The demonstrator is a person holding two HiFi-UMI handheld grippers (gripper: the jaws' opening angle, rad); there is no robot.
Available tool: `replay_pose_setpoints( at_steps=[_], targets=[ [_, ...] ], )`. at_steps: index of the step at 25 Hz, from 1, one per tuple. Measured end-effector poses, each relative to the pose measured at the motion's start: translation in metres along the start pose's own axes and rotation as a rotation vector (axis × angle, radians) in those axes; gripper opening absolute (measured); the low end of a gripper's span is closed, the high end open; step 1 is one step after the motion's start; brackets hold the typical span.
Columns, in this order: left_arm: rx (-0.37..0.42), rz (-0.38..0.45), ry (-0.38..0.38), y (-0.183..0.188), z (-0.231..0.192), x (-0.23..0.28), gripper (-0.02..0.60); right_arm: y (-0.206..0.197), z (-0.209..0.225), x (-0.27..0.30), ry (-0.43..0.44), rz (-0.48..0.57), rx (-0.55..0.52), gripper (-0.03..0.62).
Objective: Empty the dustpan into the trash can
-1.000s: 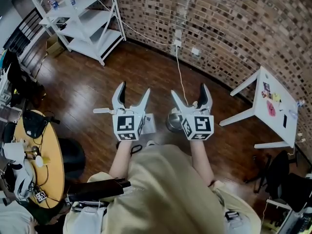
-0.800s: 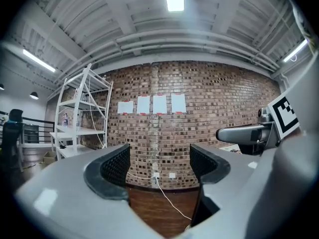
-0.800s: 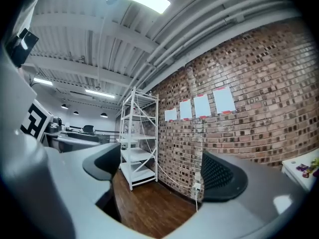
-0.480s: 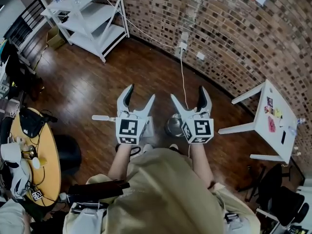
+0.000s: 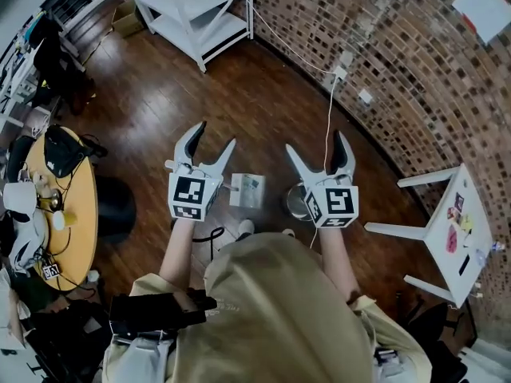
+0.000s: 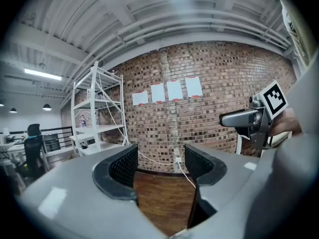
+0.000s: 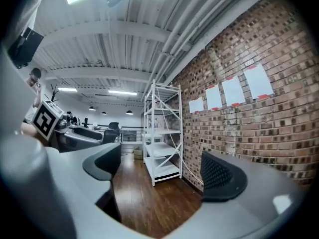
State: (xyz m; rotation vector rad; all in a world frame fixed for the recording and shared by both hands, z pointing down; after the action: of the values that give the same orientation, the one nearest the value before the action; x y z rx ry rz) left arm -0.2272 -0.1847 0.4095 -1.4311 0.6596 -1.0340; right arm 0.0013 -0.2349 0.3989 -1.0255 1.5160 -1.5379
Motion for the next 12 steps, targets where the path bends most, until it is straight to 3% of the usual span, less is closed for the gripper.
replay_pose_setpoints(
  at_steps=[6, 12],
  targets=[
    [0.011, -0.089, 0.024, -0.015, -0.034, -0.039, 0.288, -0.005, -0.024, 0.012, 0.083, -0.023, -0.004, 0.508],
    [0.007, -0.098, 0.020, -0.004, -0.069, -0.075, 0.288, -0.012, -0.039, 0.017, 0.123, -0.032, 0.020, 0.508]
  ],
)
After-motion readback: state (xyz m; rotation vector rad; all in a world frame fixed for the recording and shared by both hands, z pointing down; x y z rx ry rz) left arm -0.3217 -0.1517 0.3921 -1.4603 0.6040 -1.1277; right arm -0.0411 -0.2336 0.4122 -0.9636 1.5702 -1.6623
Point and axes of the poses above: the fingertips, and each gripper's own axes: x forward along the fingers, z to its right, y out of its top, the point moved 4 cm from there along -x, backward along the fingers, and after that the axes turned 14 degrees about -y, right-handed, at the moved point
